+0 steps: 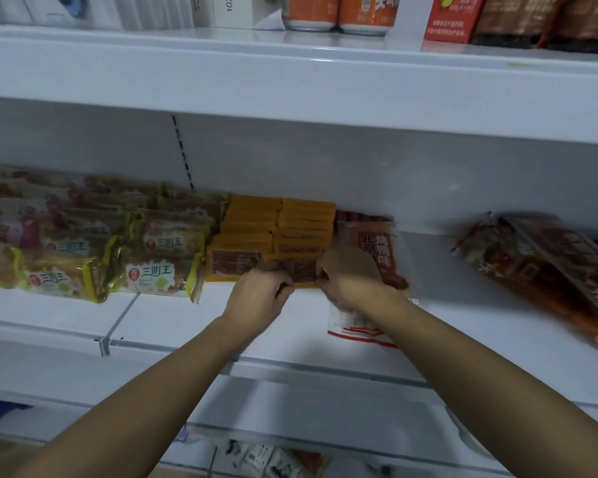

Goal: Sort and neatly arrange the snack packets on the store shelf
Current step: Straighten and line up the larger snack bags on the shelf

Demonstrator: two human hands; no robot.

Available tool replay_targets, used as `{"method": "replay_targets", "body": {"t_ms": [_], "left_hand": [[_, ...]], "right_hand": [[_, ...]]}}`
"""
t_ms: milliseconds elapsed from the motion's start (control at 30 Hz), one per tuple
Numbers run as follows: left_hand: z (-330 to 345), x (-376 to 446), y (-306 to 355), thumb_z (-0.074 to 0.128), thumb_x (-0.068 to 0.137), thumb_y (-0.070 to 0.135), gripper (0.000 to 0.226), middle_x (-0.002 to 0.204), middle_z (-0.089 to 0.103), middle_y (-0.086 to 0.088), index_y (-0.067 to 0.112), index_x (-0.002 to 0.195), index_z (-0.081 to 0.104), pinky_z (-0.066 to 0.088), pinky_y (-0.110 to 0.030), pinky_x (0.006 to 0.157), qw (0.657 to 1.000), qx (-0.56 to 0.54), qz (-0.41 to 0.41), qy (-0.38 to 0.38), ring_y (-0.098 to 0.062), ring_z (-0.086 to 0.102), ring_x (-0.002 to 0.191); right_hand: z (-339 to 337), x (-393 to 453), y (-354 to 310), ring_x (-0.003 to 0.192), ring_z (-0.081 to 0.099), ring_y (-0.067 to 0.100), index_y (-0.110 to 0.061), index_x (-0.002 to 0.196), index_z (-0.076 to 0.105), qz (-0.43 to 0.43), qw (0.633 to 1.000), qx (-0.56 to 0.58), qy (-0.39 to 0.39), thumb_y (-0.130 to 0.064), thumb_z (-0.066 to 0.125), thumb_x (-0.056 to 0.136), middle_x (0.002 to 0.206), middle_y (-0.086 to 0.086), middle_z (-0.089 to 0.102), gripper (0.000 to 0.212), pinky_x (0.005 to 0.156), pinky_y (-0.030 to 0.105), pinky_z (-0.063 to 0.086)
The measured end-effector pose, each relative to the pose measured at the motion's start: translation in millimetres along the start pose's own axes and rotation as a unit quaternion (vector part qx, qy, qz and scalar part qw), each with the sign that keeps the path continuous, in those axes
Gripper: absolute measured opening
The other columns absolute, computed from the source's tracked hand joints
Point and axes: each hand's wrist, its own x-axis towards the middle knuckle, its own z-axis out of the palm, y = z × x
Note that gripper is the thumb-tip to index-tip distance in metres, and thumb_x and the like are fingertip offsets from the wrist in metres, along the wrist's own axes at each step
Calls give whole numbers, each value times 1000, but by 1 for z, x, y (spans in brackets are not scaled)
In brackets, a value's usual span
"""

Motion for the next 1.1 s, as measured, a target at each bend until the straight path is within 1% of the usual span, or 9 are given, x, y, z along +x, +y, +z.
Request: {"method": "replay_targets", "body": {"t_ms": [200, 367, 500, 633, 700, 833, 900, 1000, 1100], "left_hand": [[-1, -2, 5, 68, 90, 21, 10, 90, 71, 5, 23, 81, 73, 54, -35, 61, 1000, 7, -5, 11, -18, 65, 75], [0, -3, 14, 68, 92, 24, 9, 93, 70, 8, 24, 85, 74, 56, -35, 65, 1000, 12, 16, 24, -14, 64, 78], [-2, 16, 39, 66, 91, 24, 11, 98, 74, 4, 21, 89, 76, 59, -34, 69, 998, -4, 42, 52, -18, 69, 82], [1, 57, 90, 58, 93, 35, 24, 96, 75, 0, 19, 98, 76, 58, -34, 69, 996, -36, 54, 67, -20, 70, 81], [12, 79, 127, 60, 97, 33, 22, 105, 75, -2, 21, 106, 76, 58, -34, 80, 996, -58, 40, 48, -21, 70, 89], [47, 111, 202, 57, 96, 33, 22, 88, 75, 1, 20, 92, 74, 55, -35, 78, 990, -130, 47, -12, -17, 68, 78], [67, 122, 236, 56, 91, 36, 21, 86, 76, -1, 22, 86, 71, 57, -38, 77, 973, -222, 8, -61, -20, 71, 78], [92, 136, 290, 56, 88, 46, 28, 93, 78, -10, 24, 77, 69, 61, -45, 82, 910, -374, -99, -150, -26, 76, 86], [118, 150, 330, 54, 101, 23, 36, 85, 75, -15, 19, 70, 71, 61, -51, 85, 874, -436, -148, -155, -33, 74, 87]], "right_hand": [[-15, -6, 2, 80, 66, 18, -27, 91, 71, 31, 997, 68, 1, -38, 62, 99, 91, -6, 69, 16, 76, 33, 58], [-27, -24, 24, 69, 66, 12, -30, 82, 65, 82, 986, 141, 38, -39, 51, 103, 75, -11, 66, 26, 64, 27, 50], [-29, -38, 59, 86, 66, 23, -29, 89, 68, 106, 980, 136, 96, -37, 55, 98, 92, -3, 72, 18, 68, 29, 46], [-40, -59, 115, 90, 67, 26, -24, 94, 71, 161, 970, 126, 129, -34, 57, 96, 96, 2, 73, 17, 74, 33, 51], [-44, -72, 154, 96, 67, 28, -22, 96, 71, 195, 964, 104, 145, -33, 57, 95, 99, 4, 72, 17, 82, 36, 53], [-51, -103, 243, 109, 63, 35, -21, 105, 72, 269, 948, 20, 166, -43, 35, 88, 113, 8, 71, 46, 89, 41, 54], [-56, -118, 284, 107, 63, 38, -18, 109, 70, 307, 936, 0, 174, -46, 27, 89, 113, 14, 69, 55, 90, 43, 53], [-61, -139, 335, 113, 61, 42, -13, 118, 65, 371, 917, 7, 145, -44, 44, 96, 120, 22, 66, 43, 96, 47, 51], [-63, -150, 366, 117, 60, 44, -11, 132, 58, 378, 917, 50, 120, -53, 43, 99, 126, 26, 63, 56, 98, 47, 49]]}}
